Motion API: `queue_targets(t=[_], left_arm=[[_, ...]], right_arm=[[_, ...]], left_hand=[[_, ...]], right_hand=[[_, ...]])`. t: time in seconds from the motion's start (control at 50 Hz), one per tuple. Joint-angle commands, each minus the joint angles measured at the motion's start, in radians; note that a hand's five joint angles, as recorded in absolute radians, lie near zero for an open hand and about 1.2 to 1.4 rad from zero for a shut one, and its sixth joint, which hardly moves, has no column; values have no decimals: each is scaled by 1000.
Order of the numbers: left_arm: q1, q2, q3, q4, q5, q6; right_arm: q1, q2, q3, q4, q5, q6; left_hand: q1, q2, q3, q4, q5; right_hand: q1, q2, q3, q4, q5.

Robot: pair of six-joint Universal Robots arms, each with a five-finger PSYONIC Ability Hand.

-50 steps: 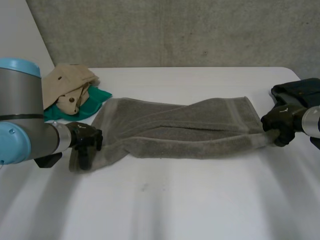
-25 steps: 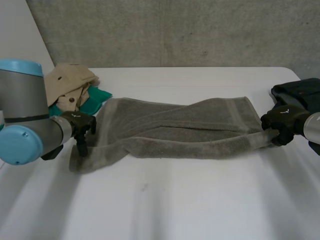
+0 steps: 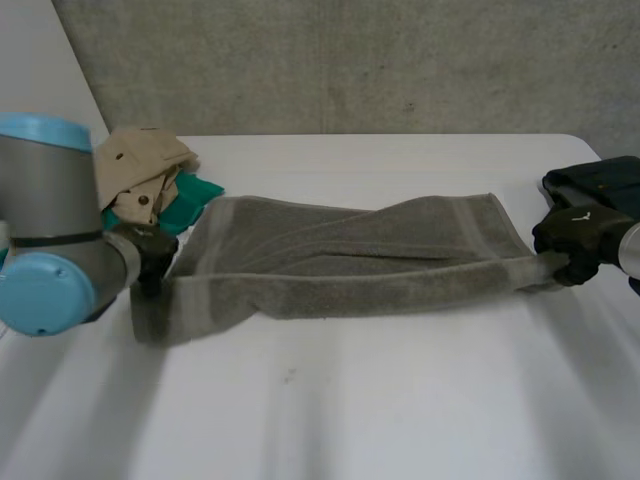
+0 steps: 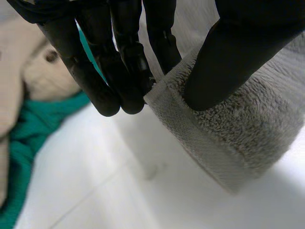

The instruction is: Fold the laundry.

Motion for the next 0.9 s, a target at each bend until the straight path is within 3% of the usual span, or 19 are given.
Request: queue_targets(t=[0.02, 0.06, 0.14, 0.2, 0.28, 0.42, 0.5, 0.58, 0.7, 0.82, 0.9], left_arm=[[40, 231, -144, -26, 112, 40], [46, 270, -182, -61, 141, 95], [75, 365, -335, -198, 186, 375], [107, 377, -421, -222, 192, 515], [119, 341, -428, -177, 187, 595], [52, 209, -223, -66, 130, 444], [6, 109, 4, -29, 95, 345], [-29, 17, 280, 32, 55, 247], [-26, -55, 688, 282, -21, 39], [-20, -16, 747, 593, -61, -153], [-37, 0, 694, 649, -35, -152]], right_arm=[[-56, -72, 3, 127, -19, -122], [-76, -92, 5, 207, -30, -202], [-129, -117, 44, 504, -27, -507], [-144, -108, 81, 645, -9, -692], [-136, -67, 91, 626, -4, -701], [-83, 6, 22, 502, 57, -600], [-31, 46, -89, 387, 92, -477], [23, 64, -242, 229, 106, -283], [48, 33, -463, -205, 158, 116], [23, -54, -433, -711, 298, 472], [34, -63, -390, -723, 274, 474]], left_hand=[[238, 204, 214, 203, 235], [238, 204, 214, 203, 235], [238, 204, 214, 203, 235], [238, 204, 214, 203, 235], [238, 204, 214, 203, 235], [238, 204, 214, 203, 235], [238, 204, 214, 203, 235], [238, 204, 214, 203, 235], [238, 204, 214, 203, 235], [238, 204, 214, 203, 235], [238, 204, 214, 203, 235]], right_hand=[[267, 226, 215, 211, 226], [267, 226, 215, 211, 226], [267, 226, 215, 211, 226], [267, 226, 215, 211, 226], [267, 226, 215, 211, 226], [267, 226, 215, 211, 226], [267, 226, 215, 211, 226], [267, 226, 215, 211, 226], [267, 226, 215, 211, 226], [267, 226, 215, 211, 226], [267, 226, 215, 211, 226]])
